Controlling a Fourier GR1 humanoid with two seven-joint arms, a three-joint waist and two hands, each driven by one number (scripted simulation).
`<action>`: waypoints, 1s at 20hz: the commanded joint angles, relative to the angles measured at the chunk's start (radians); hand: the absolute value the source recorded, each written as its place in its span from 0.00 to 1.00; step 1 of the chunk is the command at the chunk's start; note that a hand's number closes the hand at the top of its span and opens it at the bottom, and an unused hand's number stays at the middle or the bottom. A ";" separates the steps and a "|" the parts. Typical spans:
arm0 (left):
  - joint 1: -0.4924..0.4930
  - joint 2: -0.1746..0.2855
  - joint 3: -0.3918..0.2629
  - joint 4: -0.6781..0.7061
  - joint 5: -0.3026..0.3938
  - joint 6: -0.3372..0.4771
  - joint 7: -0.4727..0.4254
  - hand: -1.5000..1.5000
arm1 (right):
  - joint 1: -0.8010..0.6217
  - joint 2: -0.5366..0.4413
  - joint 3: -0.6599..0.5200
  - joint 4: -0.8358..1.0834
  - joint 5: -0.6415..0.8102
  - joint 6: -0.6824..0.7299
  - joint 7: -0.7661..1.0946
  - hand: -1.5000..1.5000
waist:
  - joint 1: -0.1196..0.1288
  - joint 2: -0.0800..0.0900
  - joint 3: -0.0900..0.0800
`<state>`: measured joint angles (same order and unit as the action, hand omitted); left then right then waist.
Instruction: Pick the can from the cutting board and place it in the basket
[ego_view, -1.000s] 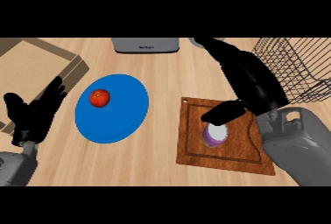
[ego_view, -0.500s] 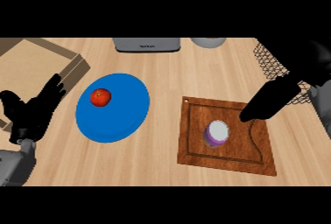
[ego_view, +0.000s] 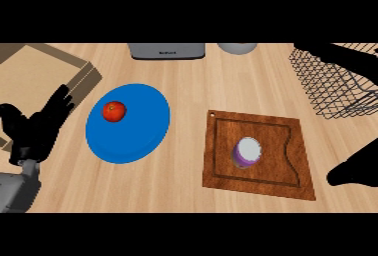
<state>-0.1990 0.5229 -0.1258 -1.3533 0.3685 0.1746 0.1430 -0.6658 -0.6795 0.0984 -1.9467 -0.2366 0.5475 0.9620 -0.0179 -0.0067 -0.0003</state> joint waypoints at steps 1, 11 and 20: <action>-0.018 -0.025 0.007 -0.022 -0.022 0.017 0.037 0.50 | 0.177 -0.019 -0.093 -0.110 0.057 -0.004 -0.046 0.00 | 0.005 0.004 0.001; -0.041 -0.046 0.064 0.051 -0.051 -0.061 -0.004 0.50 | 0.448 0.206 0.019 -0.117 0.450 -0.101 -0.366 0.00 | 0.017 0.009 0.001; 0.005 -0.067 0.073 -0.051 -0.078 -0.059 0.048 0.50 | 0.500 0.384 0.120 0.134 0.676 -0.331 -0.646 0.00 | 0.027 0.007 0.001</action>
<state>-0.2103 0.4511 -0.0678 -1.3557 0.2933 0.1168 0.1630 -0.1829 -0.3741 0.1890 -1.9173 0.3756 0.3063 0.4252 0.0034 0.0010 0.0005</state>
